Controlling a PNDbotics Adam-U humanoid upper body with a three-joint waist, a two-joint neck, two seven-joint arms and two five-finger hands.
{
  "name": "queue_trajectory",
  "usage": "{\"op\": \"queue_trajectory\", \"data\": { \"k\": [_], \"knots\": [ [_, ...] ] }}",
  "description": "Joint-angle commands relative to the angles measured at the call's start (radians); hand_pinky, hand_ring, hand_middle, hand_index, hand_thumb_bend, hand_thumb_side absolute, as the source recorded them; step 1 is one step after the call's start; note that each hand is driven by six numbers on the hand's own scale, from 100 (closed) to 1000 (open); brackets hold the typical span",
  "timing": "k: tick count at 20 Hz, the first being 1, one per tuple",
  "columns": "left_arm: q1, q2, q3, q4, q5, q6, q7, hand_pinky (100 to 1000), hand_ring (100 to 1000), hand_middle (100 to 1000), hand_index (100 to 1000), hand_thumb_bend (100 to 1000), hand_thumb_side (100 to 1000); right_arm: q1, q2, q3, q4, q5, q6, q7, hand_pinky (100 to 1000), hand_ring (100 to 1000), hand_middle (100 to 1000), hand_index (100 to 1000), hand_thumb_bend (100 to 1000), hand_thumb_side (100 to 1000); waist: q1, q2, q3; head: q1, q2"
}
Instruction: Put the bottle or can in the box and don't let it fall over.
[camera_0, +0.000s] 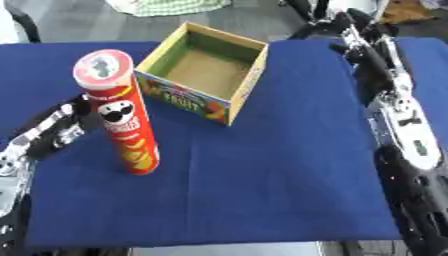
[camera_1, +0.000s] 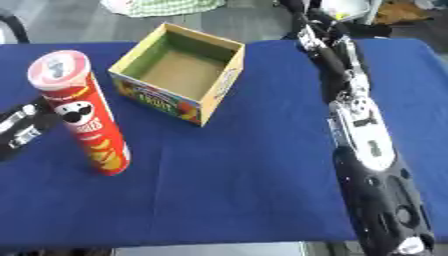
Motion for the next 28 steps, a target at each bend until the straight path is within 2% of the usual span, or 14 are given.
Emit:
{"op": "queue_trajectory", "data": {
  "k": [1,8,12,18,21,25,28],
  "knots": [
    [-0.019,0.004,-0.005,-0.005,-0.005,-0.005,-0.002,1000,876,750,969,438,783,-0.018,-0.007,-0.004,-0.021,-0.007,-0.001,-0.001,806,1000,1000,828,415,380,0.002,-0.010,-0.002,0.004,0.005],
    [-0.020,-0.004,-0.014,-0.002,-0.014,-0.011,-0.008,1000,877,751,968,442,786,-0.019,-0.006,-0.004,-0.022,-0.008,-0.001,-0.001,805,1000,1000,827,413,380,0.002,-0.009,-0.003,0.008,0.005],
    [-0.017,-0.003,-0.016,-0.012,-0.012,-0.025,-0.018,1000,880,753,966,488,794,-0.018,-0.007,-0.005,-0.022,-0.008,-0.001,-0.002,805,1000,1000,827,412,380,0.003,-0.009,-0.001,0.010,0.005],
    [-0.013,0.000,-0.017,-0.035,-0.026,-0.059,-0.033,1000,884,758,967,452,783,-0.019,-0.008,-0.007,-0.023,-0.008,-0.001,-0.004,804,1000,1000,827,410,381,0.003,-0.009,0.003,0.009,0.005],
    [-0.016,0.002,-0.009,-0.027,-0.062,-0.065,-0.007,1000,882,757,966,431,785,-0.019,-0.008,-0.006,-0.023,-0.008,-0.001,-0.004,804,1000,1000,826,409,381,0.002,-0.009,0.003,0.010,0.005],
    [-0.027,-0.002,-0.006,0.000,-0.120,-0.062,0.064,1000,882,759,975,457,787,-0.019,-0.006,-0.005,-0.023,-0.009,-0.001,-0.003,804,1000,1000,826,409,381,0.001,-0.007,0.002,0.012,0.005],
    [-0.034,-0.006,-0.009,0.013,-0.146,-0.068,0.091,1000,886,762,988,534,808,-0.020,-0.004,-0.004,-0.023,-0.009,0.000,-0.002,804,1000,1000,826,409,381,0.000,-0.005,0.000,0.014,0.005]
  ]
}}
